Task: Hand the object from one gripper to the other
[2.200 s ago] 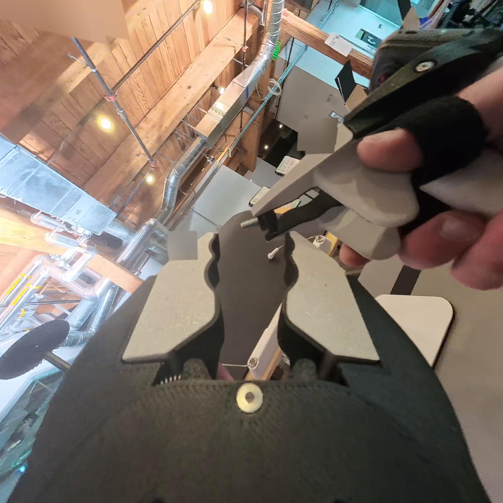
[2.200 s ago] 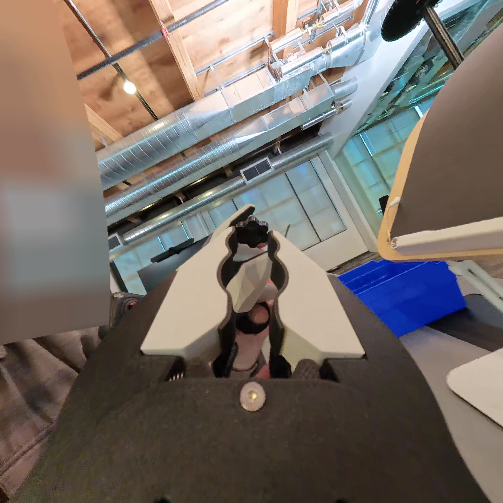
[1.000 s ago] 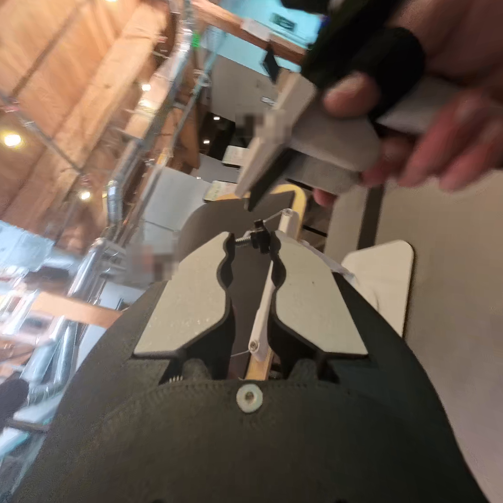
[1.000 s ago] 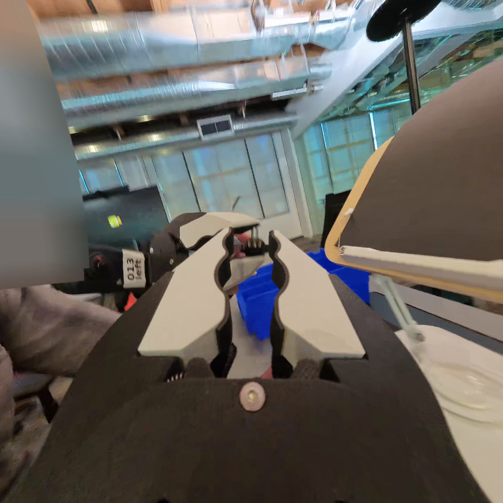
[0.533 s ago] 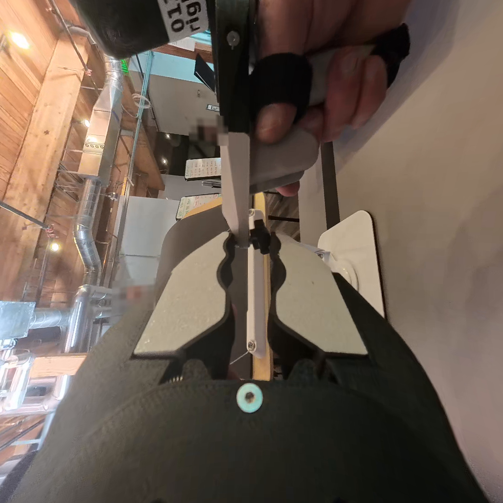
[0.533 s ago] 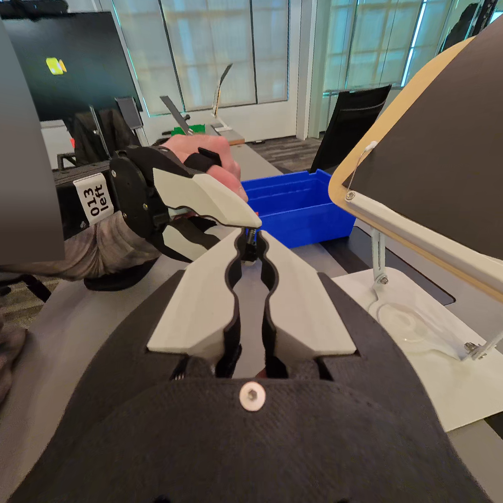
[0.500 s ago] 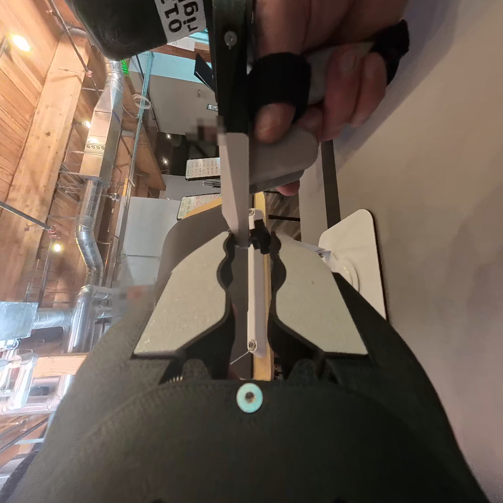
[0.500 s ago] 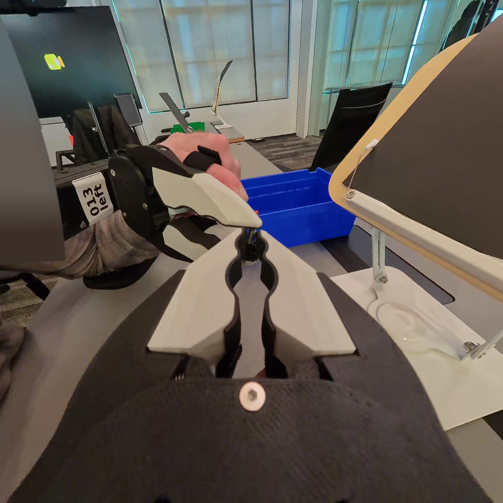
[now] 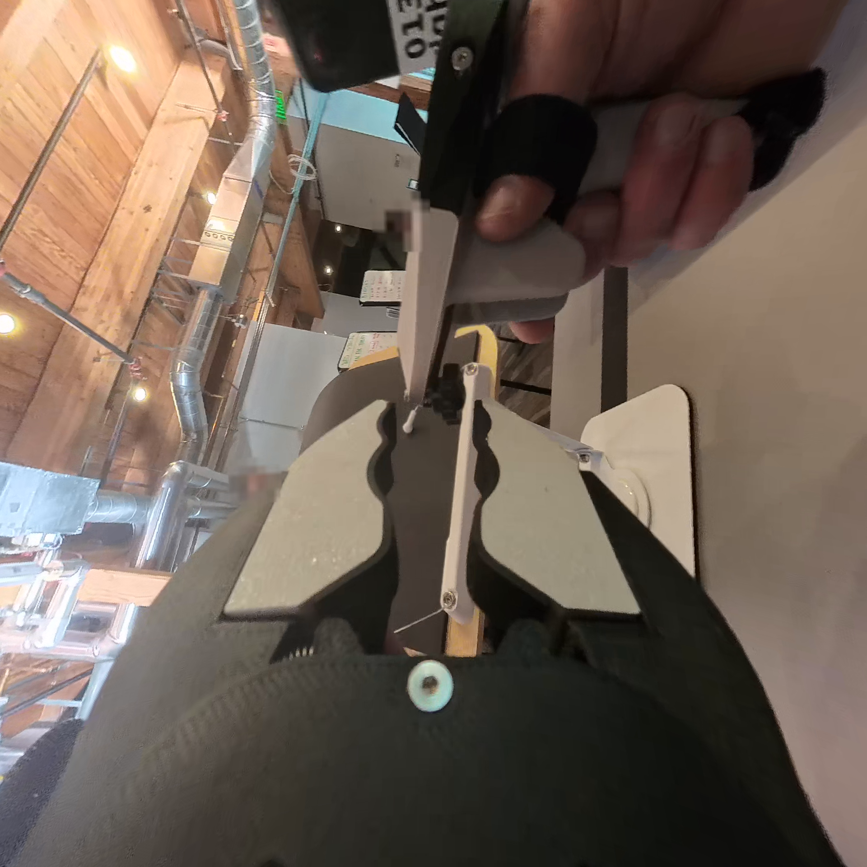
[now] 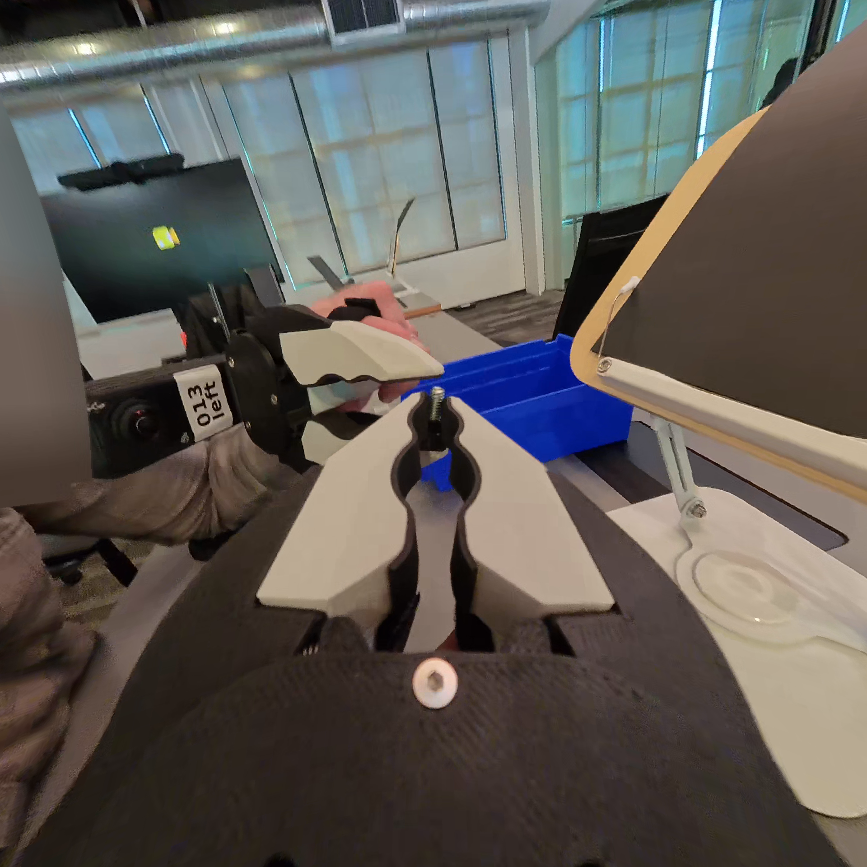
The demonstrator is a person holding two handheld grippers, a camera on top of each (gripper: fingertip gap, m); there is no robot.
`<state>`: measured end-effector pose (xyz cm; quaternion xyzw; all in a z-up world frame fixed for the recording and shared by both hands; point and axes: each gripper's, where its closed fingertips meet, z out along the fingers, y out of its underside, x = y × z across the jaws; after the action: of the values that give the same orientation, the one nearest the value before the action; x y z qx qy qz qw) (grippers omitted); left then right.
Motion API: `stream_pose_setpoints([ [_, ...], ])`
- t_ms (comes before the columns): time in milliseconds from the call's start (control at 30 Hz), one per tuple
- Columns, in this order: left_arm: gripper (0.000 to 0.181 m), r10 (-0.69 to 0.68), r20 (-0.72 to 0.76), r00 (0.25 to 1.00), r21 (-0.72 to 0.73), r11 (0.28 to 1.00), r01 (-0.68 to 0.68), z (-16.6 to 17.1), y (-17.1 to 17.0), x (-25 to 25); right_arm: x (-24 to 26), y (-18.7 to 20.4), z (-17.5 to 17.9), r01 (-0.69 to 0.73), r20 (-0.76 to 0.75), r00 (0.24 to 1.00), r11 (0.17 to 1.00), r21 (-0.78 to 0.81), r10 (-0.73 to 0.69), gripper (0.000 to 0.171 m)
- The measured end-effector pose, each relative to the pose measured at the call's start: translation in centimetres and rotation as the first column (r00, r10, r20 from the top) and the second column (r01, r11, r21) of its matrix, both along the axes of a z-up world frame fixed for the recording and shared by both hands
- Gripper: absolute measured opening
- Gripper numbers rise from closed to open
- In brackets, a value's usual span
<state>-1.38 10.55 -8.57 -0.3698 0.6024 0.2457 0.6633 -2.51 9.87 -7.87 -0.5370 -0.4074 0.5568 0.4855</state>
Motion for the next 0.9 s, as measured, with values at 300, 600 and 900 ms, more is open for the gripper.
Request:
stream_pose_setpoints([
  [300, 0.03, -0.092, 0.285, 0.954, -0.082, 0.989, 0.119, 1.9, -0.5, 0.4, 1.8, 0.6, 2.6, -0.056, -0.228, 0.973, 0.995, -0.079, 0.037, 0.002],
  [600, 0.037, 0.013, 0.871, 0.492, -0.463, 0.36, 0.81, 2.0, -2.3, 2.6, 4.2, -1.6, 5.0, -0.19, -0.44, 0.876, 0.98, 0.059, 0.197, 0.002],
  [900, 0.04, 0.15, 0.955, 0.257, -0.218, -0.238, 0.947, 1.9, -6.2, 4.0, 4.5, -5.6, 4.4, -0.344, -0.408, 0.815, 0.911, 0.229, 0.41, 0.002],
])
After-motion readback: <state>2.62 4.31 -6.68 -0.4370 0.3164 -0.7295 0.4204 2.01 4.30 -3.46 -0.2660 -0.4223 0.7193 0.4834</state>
